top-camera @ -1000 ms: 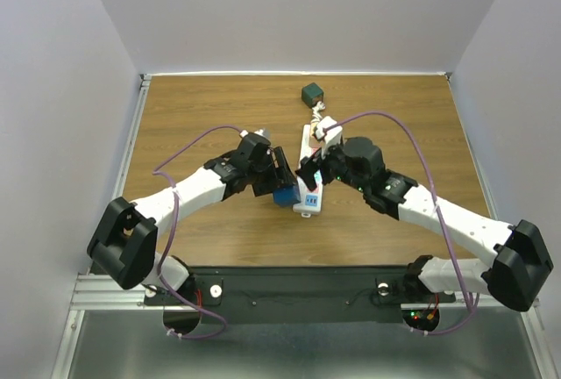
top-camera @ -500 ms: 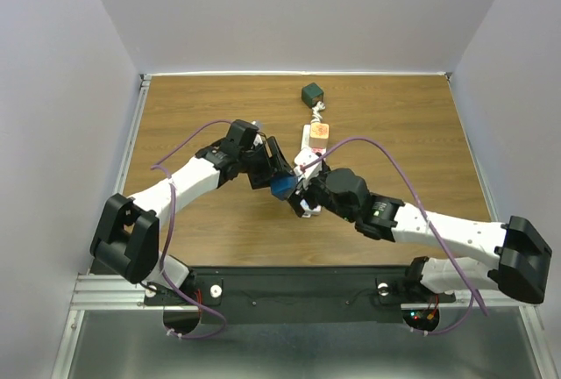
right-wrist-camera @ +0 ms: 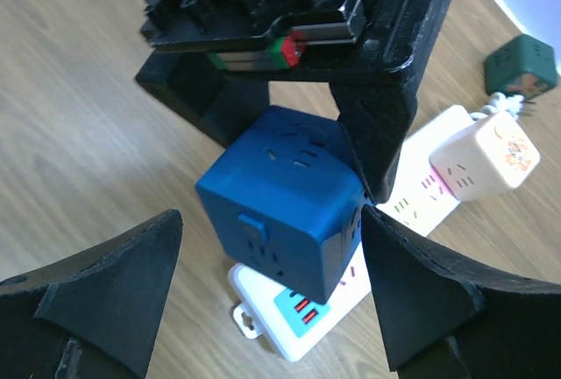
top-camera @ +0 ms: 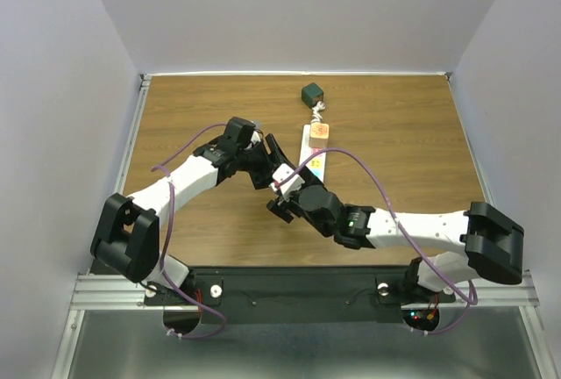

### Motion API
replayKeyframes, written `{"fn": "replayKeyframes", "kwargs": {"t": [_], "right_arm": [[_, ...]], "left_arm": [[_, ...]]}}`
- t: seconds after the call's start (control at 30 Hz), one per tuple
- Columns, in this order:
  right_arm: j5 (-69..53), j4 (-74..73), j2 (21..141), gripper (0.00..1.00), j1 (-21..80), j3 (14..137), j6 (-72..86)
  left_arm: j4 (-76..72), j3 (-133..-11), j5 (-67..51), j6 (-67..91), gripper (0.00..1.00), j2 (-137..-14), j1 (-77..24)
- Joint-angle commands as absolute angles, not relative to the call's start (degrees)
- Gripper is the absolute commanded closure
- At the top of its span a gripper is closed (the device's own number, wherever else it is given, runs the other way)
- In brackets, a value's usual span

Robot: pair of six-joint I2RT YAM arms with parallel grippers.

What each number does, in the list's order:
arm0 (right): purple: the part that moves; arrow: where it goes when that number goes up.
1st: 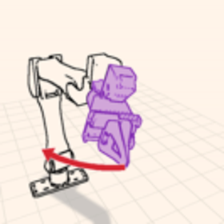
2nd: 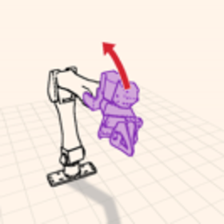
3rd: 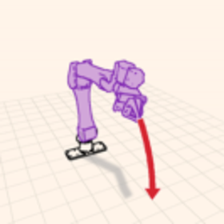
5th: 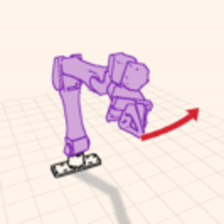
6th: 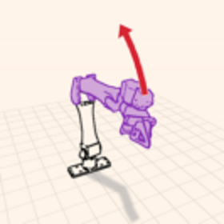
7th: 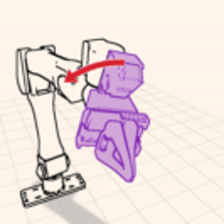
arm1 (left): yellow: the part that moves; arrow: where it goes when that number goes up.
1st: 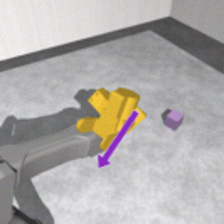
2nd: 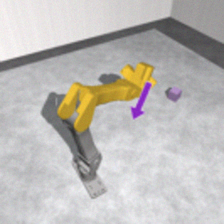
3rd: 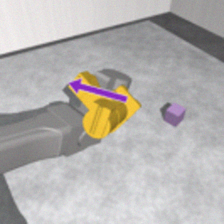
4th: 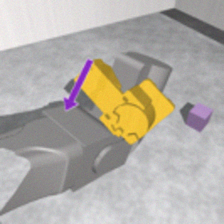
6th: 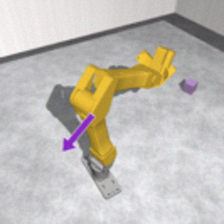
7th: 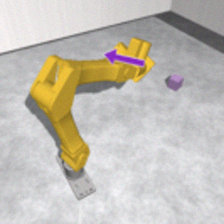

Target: Insert the plug

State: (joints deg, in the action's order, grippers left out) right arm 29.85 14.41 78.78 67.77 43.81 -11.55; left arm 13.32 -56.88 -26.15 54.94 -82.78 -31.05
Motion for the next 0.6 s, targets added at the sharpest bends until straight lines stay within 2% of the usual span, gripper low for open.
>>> {"fn": "replayKeyframes", "kwargs": {"t": [0.0, 0.57], "right_arm": [[36.3, 19.3, 80.2, 0.13, 68.8, 47.0, -12.6], [46.1, 20.7, 86.1, 0.17, 70.0, 47.0, -13.1]], "left_arm": [[10.6, -57.7, -29.8, 58.3, 1.00, -80.9, -30.9], [5.9, -52.8, -33.0, 65.1, 1.00, -76.3, -30.9]]}}
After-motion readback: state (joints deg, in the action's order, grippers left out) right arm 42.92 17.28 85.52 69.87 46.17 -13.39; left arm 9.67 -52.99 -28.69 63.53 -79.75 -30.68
